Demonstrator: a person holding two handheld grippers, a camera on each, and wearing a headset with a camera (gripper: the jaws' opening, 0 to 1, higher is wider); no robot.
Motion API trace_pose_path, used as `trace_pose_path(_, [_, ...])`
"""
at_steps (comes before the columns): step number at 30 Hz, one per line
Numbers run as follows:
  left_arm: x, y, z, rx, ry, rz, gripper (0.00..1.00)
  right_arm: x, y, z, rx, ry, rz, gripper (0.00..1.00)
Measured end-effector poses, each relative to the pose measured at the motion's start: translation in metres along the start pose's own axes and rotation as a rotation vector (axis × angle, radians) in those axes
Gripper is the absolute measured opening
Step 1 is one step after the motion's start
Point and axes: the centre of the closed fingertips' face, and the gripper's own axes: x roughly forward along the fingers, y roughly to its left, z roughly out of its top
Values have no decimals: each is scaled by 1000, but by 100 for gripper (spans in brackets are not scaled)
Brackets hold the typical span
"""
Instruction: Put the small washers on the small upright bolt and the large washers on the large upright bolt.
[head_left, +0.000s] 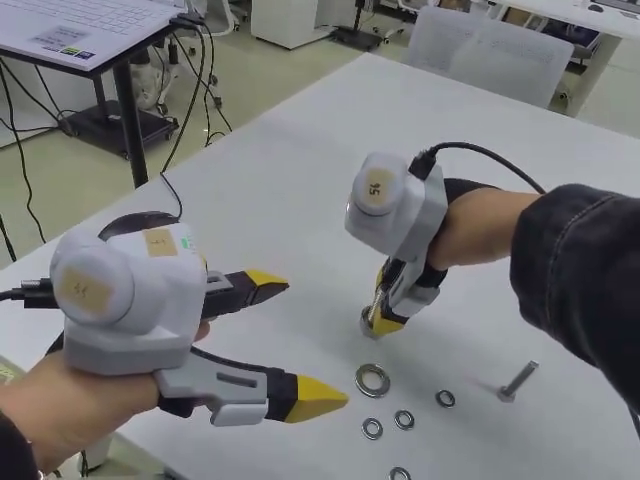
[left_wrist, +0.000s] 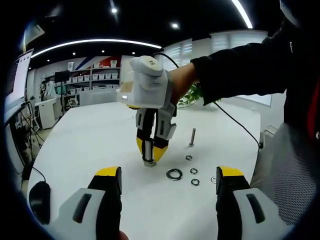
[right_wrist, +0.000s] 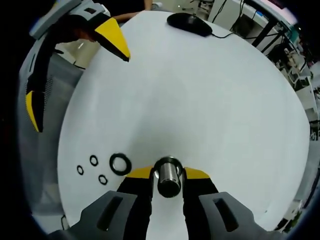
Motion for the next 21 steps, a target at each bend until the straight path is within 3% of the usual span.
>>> trace_pose_path(21, [1, -1, -3, -3, 6, -8, 77, 3, 0, 0, 16, -1, -3, 25])
